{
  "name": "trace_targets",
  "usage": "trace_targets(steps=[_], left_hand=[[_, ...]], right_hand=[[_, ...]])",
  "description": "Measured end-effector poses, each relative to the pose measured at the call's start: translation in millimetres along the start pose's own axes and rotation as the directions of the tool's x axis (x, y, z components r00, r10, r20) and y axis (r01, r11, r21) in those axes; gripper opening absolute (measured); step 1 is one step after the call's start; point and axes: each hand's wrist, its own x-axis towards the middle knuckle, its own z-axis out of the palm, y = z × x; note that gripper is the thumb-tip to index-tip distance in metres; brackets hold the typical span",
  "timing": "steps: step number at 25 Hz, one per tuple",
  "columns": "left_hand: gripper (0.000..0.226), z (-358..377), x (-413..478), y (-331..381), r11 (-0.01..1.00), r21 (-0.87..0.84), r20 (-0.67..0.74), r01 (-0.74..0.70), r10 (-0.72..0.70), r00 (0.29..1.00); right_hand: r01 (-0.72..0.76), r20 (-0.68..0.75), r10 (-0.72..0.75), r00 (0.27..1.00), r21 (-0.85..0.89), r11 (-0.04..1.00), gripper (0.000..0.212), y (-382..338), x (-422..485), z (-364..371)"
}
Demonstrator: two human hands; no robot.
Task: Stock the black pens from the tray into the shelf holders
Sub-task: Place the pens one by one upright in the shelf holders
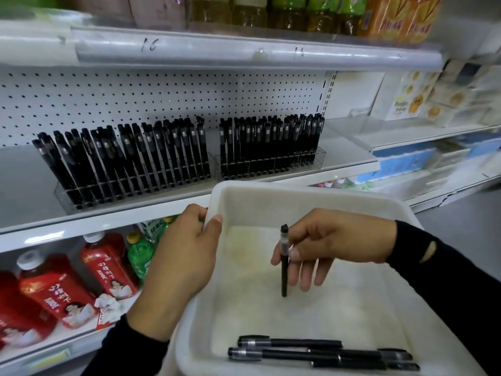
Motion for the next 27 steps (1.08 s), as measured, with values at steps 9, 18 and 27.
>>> trace_targets(steps=[9,18,27], left_hand=[[0.021,-1.1,-1.9,2.1,1.000,0.019,0.001,-0.007,0.007,1.000],[0.023,-2.3,-2.7,5.9,0.999,0.030,0.000,0.011,-0.011,1.000],[0.022,-1.0,-0.8,3.4,1.000,-0.004,0.012,0.031,-0.031,0.999]], right_hand=[[0.292,-0.681,-0.200,0.704,0.020,0.956,0.006,-13.4,-2.5,-69.5],[0.130,-0.940,-0.092,0.328,-0.051,0.990,0.004,19.4,75.4,-179.1],[-0.399,-0.905,-0.218,0.366,-0.364,0.842,0.013,33.7,132.2,-181.7]])
